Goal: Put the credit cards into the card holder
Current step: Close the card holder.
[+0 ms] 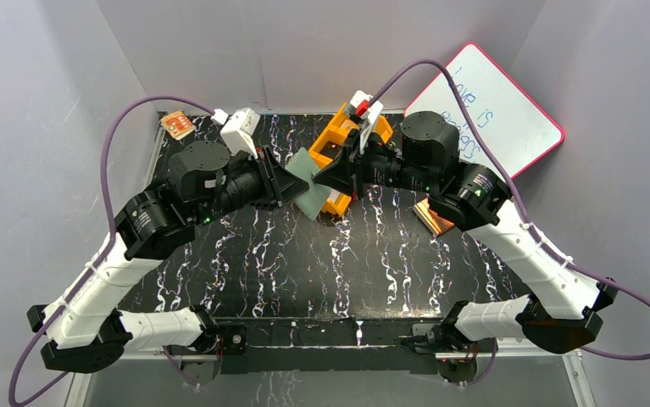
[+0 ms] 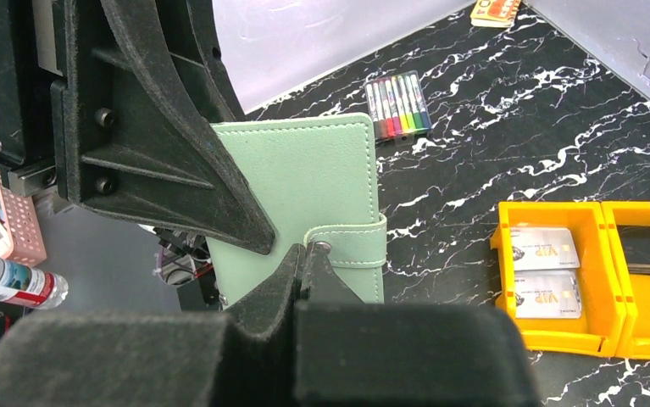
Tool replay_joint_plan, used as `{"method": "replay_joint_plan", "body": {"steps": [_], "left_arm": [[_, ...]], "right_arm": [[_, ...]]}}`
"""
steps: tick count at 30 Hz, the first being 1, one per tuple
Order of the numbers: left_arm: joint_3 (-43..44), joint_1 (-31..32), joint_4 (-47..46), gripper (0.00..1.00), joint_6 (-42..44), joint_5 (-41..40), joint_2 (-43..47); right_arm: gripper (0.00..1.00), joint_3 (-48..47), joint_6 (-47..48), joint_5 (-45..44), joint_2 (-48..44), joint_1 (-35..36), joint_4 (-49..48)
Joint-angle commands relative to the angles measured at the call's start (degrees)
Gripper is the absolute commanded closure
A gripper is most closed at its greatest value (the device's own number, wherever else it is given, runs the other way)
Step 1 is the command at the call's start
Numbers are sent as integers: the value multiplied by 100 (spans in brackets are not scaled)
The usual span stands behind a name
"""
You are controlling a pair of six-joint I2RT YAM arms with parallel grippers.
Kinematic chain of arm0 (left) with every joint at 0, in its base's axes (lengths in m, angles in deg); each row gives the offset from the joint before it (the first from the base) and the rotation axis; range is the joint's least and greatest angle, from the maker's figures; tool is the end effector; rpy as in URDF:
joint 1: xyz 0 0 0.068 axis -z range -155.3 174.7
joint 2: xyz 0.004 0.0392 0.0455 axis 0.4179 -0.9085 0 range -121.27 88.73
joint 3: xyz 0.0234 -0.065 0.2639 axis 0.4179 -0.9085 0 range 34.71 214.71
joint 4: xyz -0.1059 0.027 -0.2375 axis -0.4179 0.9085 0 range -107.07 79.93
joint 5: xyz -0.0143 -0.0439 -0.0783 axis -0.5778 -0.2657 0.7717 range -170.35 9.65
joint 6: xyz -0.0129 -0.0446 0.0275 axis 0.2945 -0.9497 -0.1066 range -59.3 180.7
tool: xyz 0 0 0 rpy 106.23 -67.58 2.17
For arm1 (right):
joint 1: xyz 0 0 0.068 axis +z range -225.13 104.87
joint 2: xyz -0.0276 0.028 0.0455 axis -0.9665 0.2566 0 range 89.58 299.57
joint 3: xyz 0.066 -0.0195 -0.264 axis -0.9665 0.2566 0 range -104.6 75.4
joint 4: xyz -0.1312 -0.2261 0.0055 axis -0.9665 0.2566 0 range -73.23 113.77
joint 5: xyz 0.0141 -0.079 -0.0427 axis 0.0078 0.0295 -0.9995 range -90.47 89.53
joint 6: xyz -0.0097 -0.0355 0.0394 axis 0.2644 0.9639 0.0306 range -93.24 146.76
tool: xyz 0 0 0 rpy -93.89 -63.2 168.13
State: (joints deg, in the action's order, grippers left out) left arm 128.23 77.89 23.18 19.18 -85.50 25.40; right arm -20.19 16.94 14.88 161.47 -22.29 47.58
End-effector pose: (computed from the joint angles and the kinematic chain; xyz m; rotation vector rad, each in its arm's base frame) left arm 0.1169 -0.1509 0.5053 0.1209 1.8818 -1.1046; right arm 0.1409 0.2014 0.5044 -0.8546 1.5873 1.0281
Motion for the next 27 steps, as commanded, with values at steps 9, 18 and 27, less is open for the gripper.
{"method": "replay_joint_plan", "body": {"steps": [9,18,27], "left_arm": [[245,42,-1104,100,-24,1348,70],[239,44,-1701,100,-208,1931,58],[317,42,-1993,100,-287,2365,-93]], "right_arm": [[100,63,-177,333,187,51,-386],[100,270,-368,446,287,50,-519],[100,358,-503,538,368,43,-590]]}}
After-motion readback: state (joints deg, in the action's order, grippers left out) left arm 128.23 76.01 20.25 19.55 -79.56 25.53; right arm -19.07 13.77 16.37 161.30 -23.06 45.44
